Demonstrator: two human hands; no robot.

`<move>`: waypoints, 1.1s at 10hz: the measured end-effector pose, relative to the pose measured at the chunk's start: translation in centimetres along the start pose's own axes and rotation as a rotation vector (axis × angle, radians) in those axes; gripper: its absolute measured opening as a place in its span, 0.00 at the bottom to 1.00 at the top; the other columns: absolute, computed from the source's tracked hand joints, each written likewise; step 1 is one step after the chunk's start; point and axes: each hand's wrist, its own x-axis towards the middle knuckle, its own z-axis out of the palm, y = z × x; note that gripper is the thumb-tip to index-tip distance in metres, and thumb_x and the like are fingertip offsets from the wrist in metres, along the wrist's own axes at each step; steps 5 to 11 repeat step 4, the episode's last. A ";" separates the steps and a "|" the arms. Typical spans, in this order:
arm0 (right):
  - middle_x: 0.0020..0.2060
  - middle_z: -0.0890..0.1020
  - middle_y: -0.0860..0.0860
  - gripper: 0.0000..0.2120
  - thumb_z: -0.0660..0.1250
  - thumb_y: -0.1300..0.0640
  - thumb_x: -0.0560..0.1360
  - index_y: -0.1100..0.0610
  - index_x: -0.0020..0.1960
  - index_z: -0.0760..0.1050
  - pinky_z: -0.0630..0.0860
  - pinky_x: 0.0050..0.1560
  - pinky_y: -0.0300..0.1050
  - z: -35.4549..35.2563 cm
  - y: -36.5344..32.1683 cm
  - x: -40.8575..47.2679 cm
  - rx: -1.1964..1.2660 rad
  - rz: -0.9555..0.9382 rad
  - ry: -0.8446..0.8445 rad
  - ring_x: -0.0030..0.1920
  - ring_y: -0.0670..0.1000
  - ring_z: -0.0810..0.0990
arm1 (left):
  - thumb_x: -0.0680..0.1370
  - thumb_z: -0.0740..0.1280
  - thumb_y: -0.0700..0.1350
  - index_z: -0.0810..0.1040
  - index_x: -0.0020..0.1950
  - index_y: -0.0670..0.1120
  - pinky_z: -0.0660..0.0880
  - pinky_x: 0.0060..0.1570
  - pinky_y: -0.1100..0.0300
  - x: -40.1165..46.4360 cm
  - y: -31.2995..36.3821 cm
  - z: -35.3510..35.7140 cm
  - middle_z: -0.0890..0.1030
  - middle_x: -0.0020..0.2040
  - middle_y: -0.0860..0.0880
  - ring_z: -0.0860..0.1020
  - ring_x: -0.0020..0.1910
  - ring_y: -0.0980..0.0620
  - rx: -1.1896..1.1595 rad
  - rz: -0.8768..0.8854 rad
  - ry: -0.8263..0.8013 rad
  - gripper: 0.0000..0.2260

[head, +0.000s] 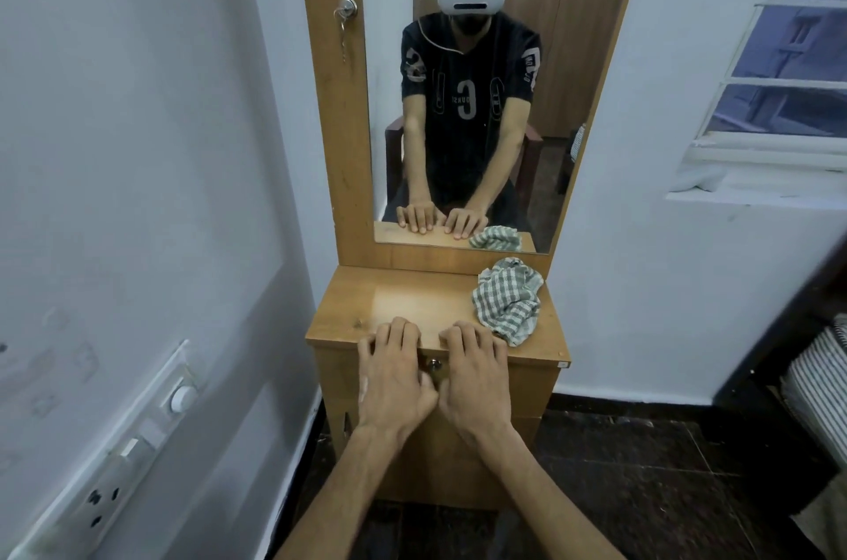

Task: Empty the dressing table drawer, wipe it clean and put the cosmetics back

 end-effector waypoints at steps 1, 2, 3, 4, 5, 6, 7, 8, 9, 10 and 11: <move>0.59 0.76 0.48 0.19 0.58 0.51 0.70 0.50 0.60 0.73 0.71 0.67 0.50 -2.1 0.0 0.2 0.064 -0.027 -0.090 0.62 0.51 0.73 | 0.70 0.60 0.50 0.73 0.57 0.51 0.68 0.63 0.54 0.5 -0.1 -1.7 0.73 0.56 0.54 0.71 0.56 0.54 -0.036 0.021 -0.064 0.15; 0.59 0.79 0.47 0.16 0.60 0.54 0.77 0.52 0.64 0.77 0.72 0.67 0.46 -3.7 0.6 1.0 0.143 -0.024 -0.123 0.60 0.48 0.76 | 0.75 0.60 0.49 0.77 0.56 0.50 0.72 0.61 0.55 1.6 -0.4 -3.4 0.77 0.54 0.54 0.74 0.53 0.55 -0.113 0.028 -0.014 0.12; 0.63 0.82 0.49 0.19 0.59 0.53 0.83 0.52 0.72 0.75 0.71 0.66 0.42 -6.1 0.8 2.7 0.203 -0.001 -0.080 0.63 0.48 0.78 | 0.77 0.63 0.49 0.79 0.61 0.48 0.72 0.66 0.57 3.4 -0.5 -5.0 0.79 0.60 0.52 0.75 0.59 0.54 -0.201 0.069 0.088 0.14; 0.71 0.78 0.48 0.20 0.59 0.51 0.84 0.51 0.75 0.73 0.66 0.73 0.42 -8.7 0.8 5.4 0.250 0.004 0.038 0.72 0.47 0.74 | 0.77 0.65 0.52 0.80 0.66 0.47 0.66 0.72 0.57 6.3 0.1 -6.7 0.78 0.68 0.51 0.72 0.70 0.54 -0.258 0.148 0.227 0.19; 0.71 0.78 0.48 0.20 0.59 0.51 0.84 0.51 0.75 0.73 0.66 0.73 0.42 -8.7 0.8 5.4 0.250 0.004 0.038 0.72 0.47 0.74 | 0.77 0.65 0.52 0.80 0.66 0.47 0.66 0.72 0.57 6.3 0.1 -6.7 0.78 0.68 0.51 0.72 0.70 0.54 -0.258 0.148 0.227 0.19; 0.71 0.78 0.48 0.20 0.59 0.51 0.84 0.51 0.75 0.73 0.66 0.73 0.42 -8.7 0.8 5.4 0.250 0.004 0.038 0.72 0.47 0.74 | 0.77 0.65 0.52 0.80 0.66 0.47 0.66 0.72 0.57 6.3 0.1 -6.7 0.78 0.68 0.51 0.72 0.70 0.54 -0.258 0.148 0.227 0.19; 0.71 0.78 0.48 0.20 0.59 0.51 0.84 0.51 0.75 0.73 0.66 0.73 0.42 -8.7 0.8 5.4 0.250 0.004 0.038 0.72 0.47 0.74 | 0.77 0.65 0.52 0.80 0.66 0.47 0.66 0.72 0.57 6.3 0.1 -6.7 0.78 0.68 0.51 0.72 0.70 0.54 -0.258 0.148 0.227 0.19; 0.71 0.78 0.48 0.20 0.59 0.51 0.84 0.51 0.75 0.73 0.66 0.73 0.42 -8.7 0.8 5.4 0.250 0.004 0.038 0.72 0.47 0.74 | 0.77 0.65 0.52 0.80 0.66 0.47 0.66 0.72 0.57 6.3 0.1 -6.7 0.78 0.68 0.51 0.72 0.70 0.54 -0.258 0.148 0.227 0.19; 0.71 0.78 0.48 0.20 0.59 0.51 0.84 0.51 0.75 0.73 0.66 0.73 0.42 -8.7 0.8 5.4 0.250 0.004 0.038 0.72 0.47 0.74 | 0.77 0.65 0.52 0.80 0.66 0.47 0.66 0.72 0.57 6.3 0.1 -6.7 0.78 0.68 0.51 0.72 0.70 0.54 -0.258 0.148 0.227 0.19; 0.71 0.78 0.48 0.20 0.59 0.51 0.84 0.51 0.75 0.73 0.66 0.73 0.42 -8.7 0.8 5.4 0.250 0.004 0.038 0.72 0.47 0.74 | 0.77 0.65 0.52 0.80 0.66 0.47 0.66 0.72 0.57 6.3 0.1 -6.7 0.78 0.68 0.51 0.72 0.70 0.54 -0.258 0.148 0.227 0.19; 0.71 0.78 0.48 0.20 0.59 0.51 0.84 0.51 0.75 0.73 0.66 0.73 0.42 -8.7 0.8 5.4 0.250 0.004 0.038 0.72 0.47 0.74 | 0.77 0.65 0.52 0.80 0.66 0.47 0.66 0.72 0.57 6.3 0.1 -6.7 0.78 0.68 0.51 0.72 0.70 0.54 -0.258 0.148 0.227 0.19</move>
